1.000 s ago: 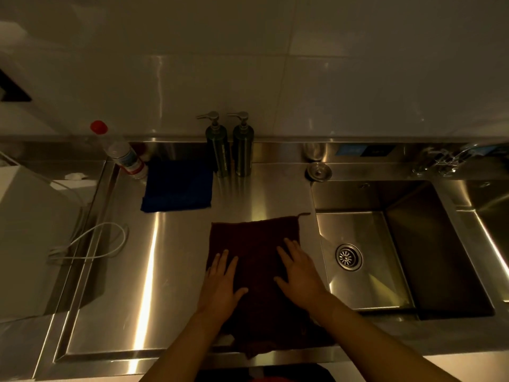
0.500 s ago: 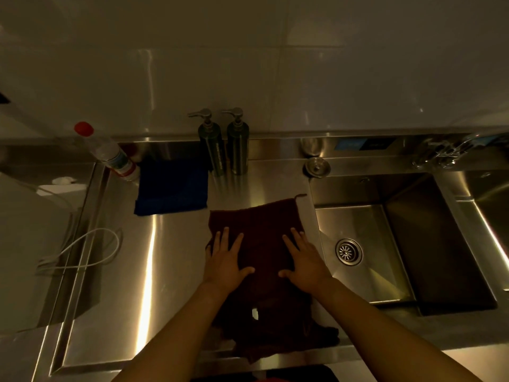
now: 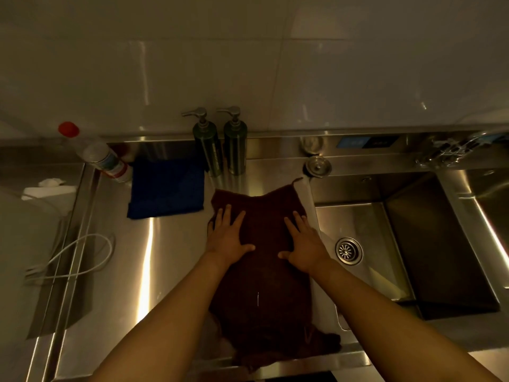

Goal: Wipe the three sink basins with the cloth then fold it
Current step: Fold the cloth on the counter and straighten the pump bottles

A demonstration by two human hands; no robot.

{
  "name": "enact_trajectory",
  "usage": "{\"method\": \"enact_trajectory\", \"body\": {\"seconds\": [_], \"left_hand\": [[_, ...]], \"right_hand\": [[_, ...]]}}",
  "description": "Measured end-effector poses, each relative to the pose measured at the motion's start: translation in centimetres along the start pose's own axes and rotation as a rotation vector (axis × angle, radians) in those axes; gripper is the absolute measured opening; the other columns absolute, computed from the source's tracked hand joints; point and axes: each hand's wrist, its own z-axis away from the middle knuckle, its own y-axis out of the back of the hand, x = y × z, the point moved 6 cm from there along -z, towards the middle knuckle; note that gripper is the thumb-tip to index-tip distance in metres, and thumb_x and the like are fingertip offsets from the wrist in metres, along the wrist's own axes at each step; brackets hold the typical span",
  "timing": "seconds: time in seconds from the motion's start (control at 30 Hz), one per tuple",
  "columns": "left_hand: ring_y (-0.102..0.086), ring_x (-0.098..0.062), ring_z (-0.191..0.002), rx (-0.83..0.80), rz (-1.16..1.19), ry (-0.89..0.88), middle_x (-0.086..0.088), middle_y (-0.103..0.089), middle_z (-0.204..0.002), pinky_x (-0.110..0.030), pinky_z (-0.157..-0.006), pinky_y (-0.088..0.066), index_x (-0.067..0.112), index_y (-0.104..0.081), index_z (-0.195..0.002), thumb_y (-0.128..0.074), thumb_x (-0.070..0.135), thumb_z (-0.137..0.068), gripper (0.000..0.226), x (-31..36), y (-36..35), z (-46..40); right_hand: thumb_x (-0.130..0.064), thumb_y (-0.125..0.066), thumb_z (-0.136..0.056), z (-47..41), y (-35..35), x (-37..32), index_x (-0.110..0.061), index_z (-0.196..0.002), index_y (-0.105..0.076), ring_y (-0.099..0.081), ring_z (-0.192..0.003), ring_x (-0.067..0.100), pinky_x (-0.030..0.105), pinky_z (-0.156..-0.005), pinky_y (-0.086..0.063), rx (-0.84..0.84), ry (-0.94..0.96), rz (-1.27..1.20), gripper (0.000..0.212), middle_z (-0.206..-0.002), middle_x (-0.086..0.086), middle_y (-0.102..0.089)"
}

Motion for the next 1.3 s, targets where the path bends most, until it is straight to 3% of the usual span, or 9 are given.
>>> {"method": "enact_trajectory", "body": {"seconds": [0.3,0.43,0.6,0.7,0.93,1.3], "left_hand": [[0.019,-0.028,-0.159,0.028,-0.007,-0.008,-0.005,0.023,-0.172,-0.053,-0.129,-0.001,0.037,0.003,-0.166,-0.061,0.074,-0.088,0.108,-0.7,-2.8,5.2],[0.018,-0.028,-0.159,0.013,0.015,0.020,-0.005,0.022,-0.172,-0.054,-0.129,-0.003,0.037,0.003,-0.166,-0.062,0.069,-0.090,0.106,-0.4,-4.4,7.7],[0.011,-0.029,-0.160,0.097,0.007,-0.004,-0.006,0.012,-0.174,-0.054,-0.130,-0.005,0.032,-0.002,-0.167,-0.062,0.061,-0.095,0.099,0.9,-3.1,7.8],[0.015,-0.027,-0.160,0.114,0.002,-0.049,-0.004,0.015,-0.174,-0.053,-0.129,-0.004,0.035,0.002,-0.167,-0.063,0.064,-0.093,0.102,1.2,-2.2,5.7],[0.020,-0.031,-0.158,-0.006,-0.031,0.007,-0.005,0.025,-0.172,-0.059,-0.128,-0.002,0.040,0.007,-0.165,-0.068,0.077,-0.080,0.119,-0.4,-1.5,1.9],[0.025,-0.030,-0.157,-0.009,-0.021,0.025,-0.003,0.029,-0.170,-0.061,-0.126,0.003,0.044,0.009,-0.164,-0.072,0.079,-0.072,0.127,-0.7,-0.8,-0.3]], "right_hand": [[-0.057,-0.070,-0.084,3.8,-3.2,0.3,-0.033,-0.162,0.005,0.018,-0.155,0.020,0.049,-0.126,-0.004,0.007,0.050,0.034,0.111,-0.167,-0.007,0.025],[-0.056,-0.070,-0.085,5.6,-5.0,0.4,-0.033,-0.161,0.008,0.019,-0.154,0.022,0.048,-0.122,0.004,-0.030,0.037,0.072,0.112,-0.166,-0.005,0.026],[-0.051,-0.072,-0.085,5.0,-3.4,-1.1,-0.032,-0.162,0.007,0.017,-0.155,0.025,0.052,-0.124,0.001,0.117,0.070,0.067,0.111,-0.166,-0.003,0.027],[-0.056,-0.072,-0.082,2.7,-1.7,-2.2,-0.033,-0.161,0.010,0.016,-0.155,0.026,0.051,-0.125,-0.002,0.144,0.118,0.081,0.117,-0.167,-0.003,0.026],[-0.059,-0.082,-0.067,-1.9,-0.5,-2.3,-0.033,-0.162,0.009,0.021,-0.154,0.025,0.049,-0.124,0.002,-0.051,0.100,0.097,0.134,-0.167,-0.002,0.025],[-0.059,-0.087,-0.060,-4.2,0.5,-1.6,-0.036,-0.161,0.007,0.025,-0.153,0.024,0.046,-0.123,0.004,-0.050,0.089,0.059,0.140,-0.166,-0.006,0.028]]}}
